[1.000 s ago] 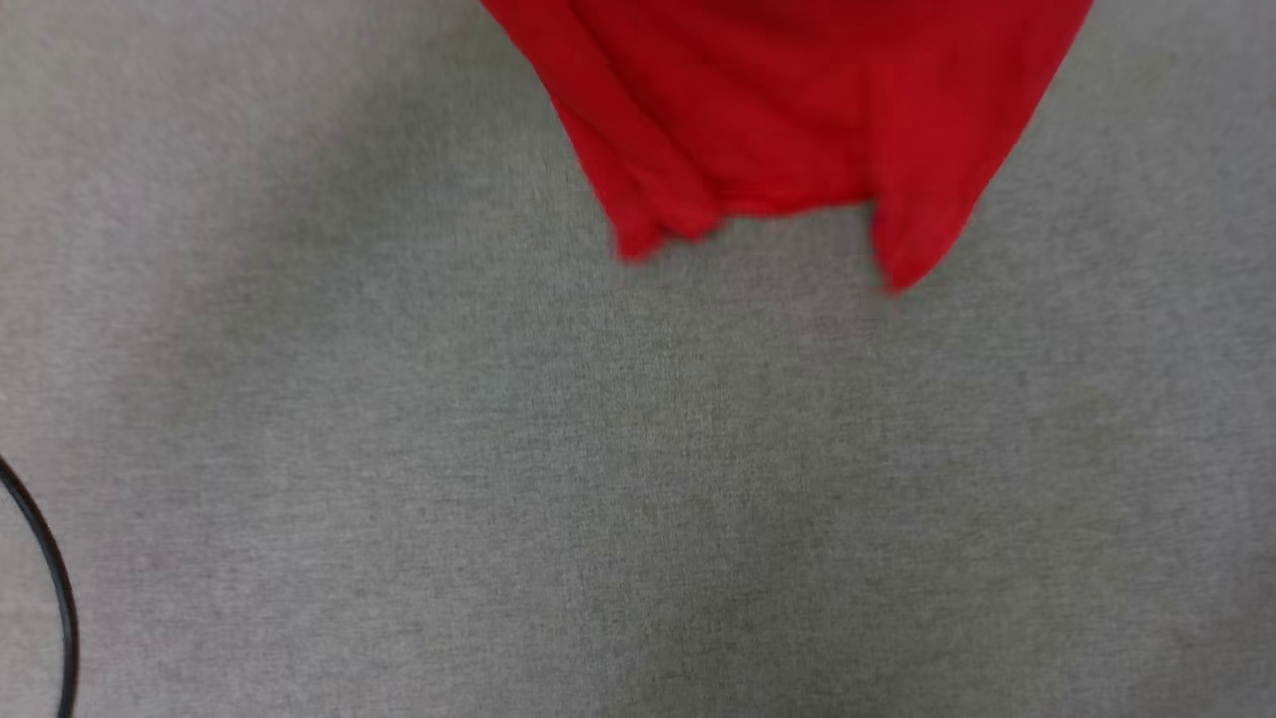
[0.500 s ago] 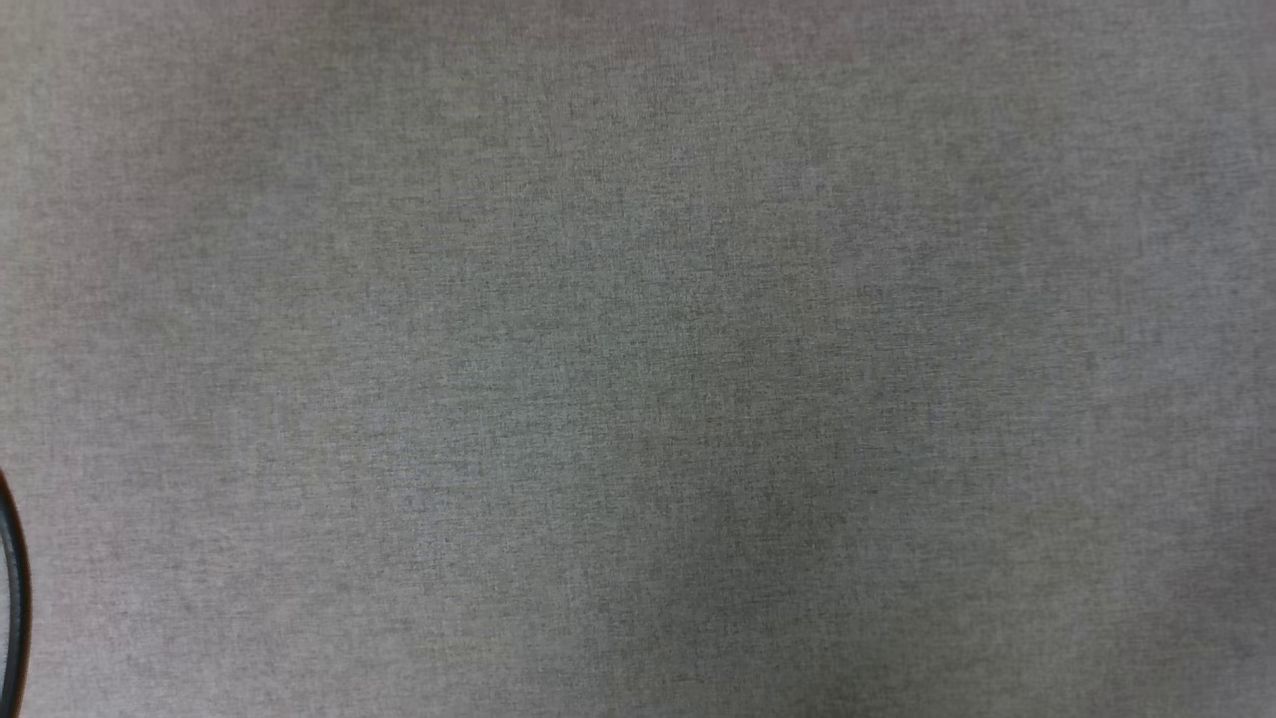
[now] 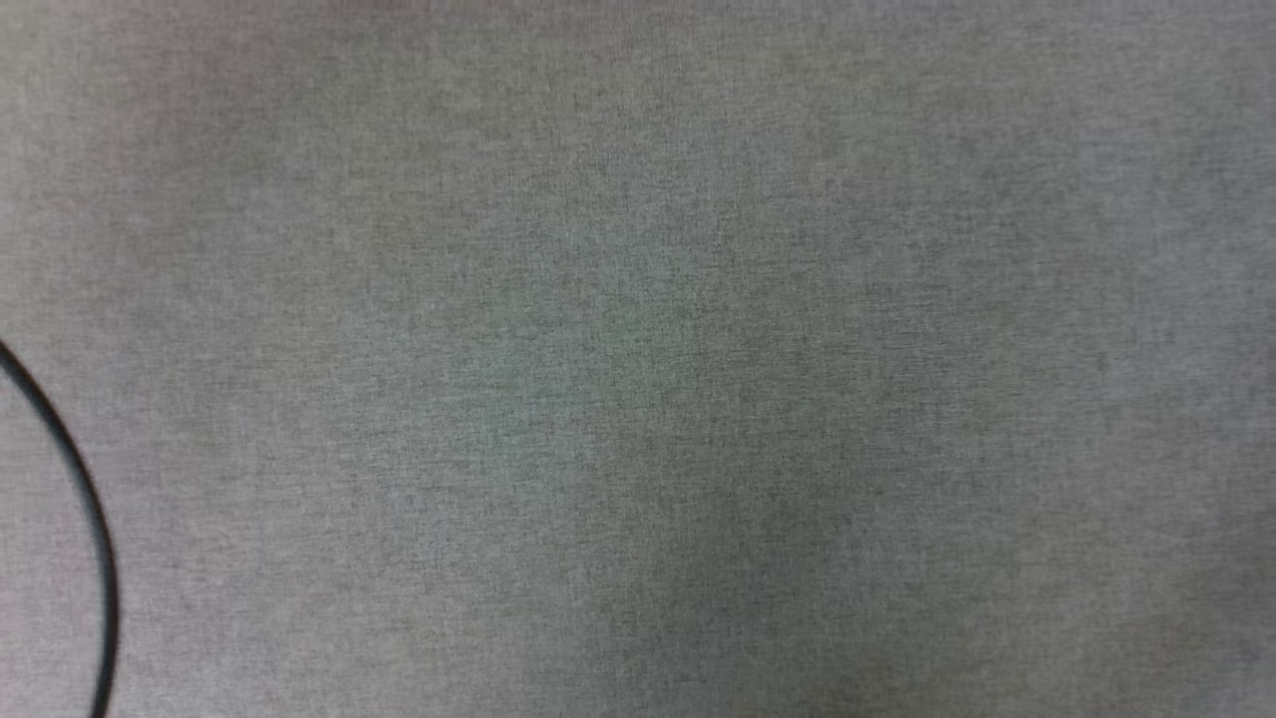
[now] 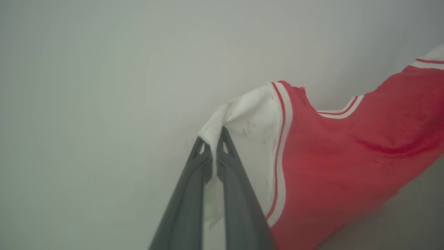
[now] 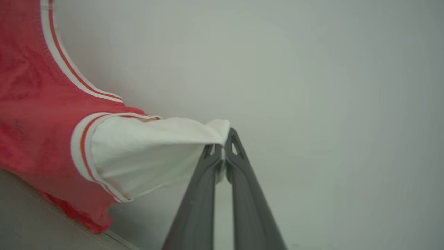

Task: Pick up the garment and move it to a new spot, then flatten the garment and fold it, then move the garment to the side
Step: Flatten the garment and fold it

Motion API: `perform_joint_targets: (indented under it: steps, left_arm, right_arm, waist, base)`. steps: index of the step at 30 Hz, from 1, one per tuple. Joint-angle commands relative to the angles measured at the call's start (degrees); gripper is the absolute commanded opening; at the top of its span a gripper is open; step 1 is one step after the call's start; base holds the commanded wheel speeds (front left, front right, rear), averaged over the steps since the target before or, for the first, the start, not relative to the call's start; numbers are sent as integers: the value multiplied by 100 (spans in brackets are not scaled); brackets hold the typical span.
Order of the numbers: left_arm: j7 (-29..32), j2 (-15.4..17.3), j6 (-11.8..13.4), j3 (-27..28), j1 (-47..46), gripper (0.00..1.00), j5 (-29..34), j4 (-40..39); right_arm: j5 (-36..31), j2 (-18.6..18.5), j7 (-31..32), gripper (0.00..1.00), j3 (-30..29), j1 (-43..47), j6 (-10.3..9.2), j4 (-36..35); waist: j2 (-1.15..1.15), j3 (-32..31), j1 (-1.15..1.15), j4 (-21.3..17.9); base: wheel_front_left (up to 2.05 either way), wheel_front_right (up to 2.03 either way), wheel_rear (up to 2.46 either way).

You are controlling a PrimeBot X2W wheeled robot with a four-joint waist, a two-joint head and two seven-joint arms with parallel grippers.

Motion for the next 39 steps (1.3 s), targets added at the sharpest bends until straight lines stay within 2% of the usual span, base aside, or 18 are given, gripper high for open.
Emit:
perform_joint_targets:
  steps: [1, 4, 9, 13, 15, 16, 17, 25, 32, 39]
  left_arm:
    - [-223, 34, -23, -66, 314, 0, -14, -5]
    - [-458, 64, -28, -183, 941, 0, -124, -94]
    - [-730, 201, 163, -340, 2137, 0, -319, -478]
    - [-949, 346, 447, -398, 3192, 0, -560, -873]
    - [-952, 377, 497, -445, 3463, 0, -624, -986]
    - [-1012, 460, 646, -469, 3965, 0, -759, -1165]
    - [-1012, 460, 646, -469, 3965, 0, -759, -1165]
    - [-1234, 703, 1083, -590, 5862, 0, -1328, -1789]
    - [-1376, 936, 1408, -571, 7346, 0, -1734, -2114]
    - [-1416, 1192, 1578, -347, 8631, 0, -2101, -2377]
  right_arm:
    - [115, 85, -143, 0, 124, 308, -6, 61]
    - [316, 175, -353, 0, 309, 747, -6, 113]
    - [667, 297, -660, 0, 577, 1578, -6, 164]
    - [897, 404, -810, 0, 837, 2364, -6, 133]
    - [973, 402, -855, 0, 869, 2560, -7, 122]
    - [1079, 408, -911, 0, 974, 2936, -6, 98]
    - [1079, 408, -911, 0, 974, 2936, -6, 98]
    - [1675, 349, -1317, 0, 1250, 4460, -6, 154]
    - [1982, 68, -1447, 0, 1576, 5658, -6, -69]
    - [2349, -399, -1539, 0, 1501, 6715, -6, -473]
  waist:
    - [0, -102, 0, -27]
    - [0, -268, 0, -60]
    - [0, -659, 0, -110]
    - [0, -1014, 0, -164]
    - [0, -1100, 0, -160]
    - [0, -1260, 0, -176]
    - [0, -1260, 0, -176]
    - [0, -1927, 0, -195]
    - [0, -2480, 0, -253]
    - [0, -2954, 0, -319]
  base:
    - [0, 0, 0]
    - [0, 0, 0]
    - [0, 0, 0]
    - [0, 0, 0]
    - [0, 0, 0]
    - [0, 0, 0]
    - [0, 0, 0]
    - [0, 0, 0]
    - [0, 0, 0]
    - [0, 0, 0]
